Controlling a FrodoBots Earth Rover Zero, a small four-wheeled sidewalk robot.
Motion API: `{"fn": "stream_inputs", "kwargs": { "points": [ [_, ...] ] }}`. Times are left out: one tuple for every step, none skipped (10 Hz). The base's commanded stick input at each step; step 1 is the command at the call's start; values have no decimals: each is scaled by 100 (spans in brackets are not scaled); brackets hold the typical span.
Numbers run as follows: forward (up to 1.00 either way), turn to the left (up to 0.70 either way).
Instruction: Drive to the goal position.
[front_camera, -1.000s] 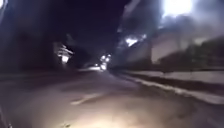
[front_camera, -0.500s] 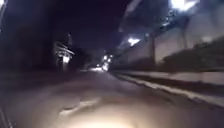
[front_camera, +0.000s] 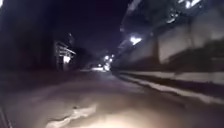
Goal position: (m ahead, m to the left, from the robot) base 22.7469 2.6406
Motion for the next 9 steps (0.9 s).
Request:
{"fn": "stream_inputs", "kwargs": {
  "points": [
    [70,0],
    [70,0],
    [70,0],
    [70,0],
    [70,0],
    [70,0],
    [70,0],
    [70,0],
    [70,0]
  ]
}}
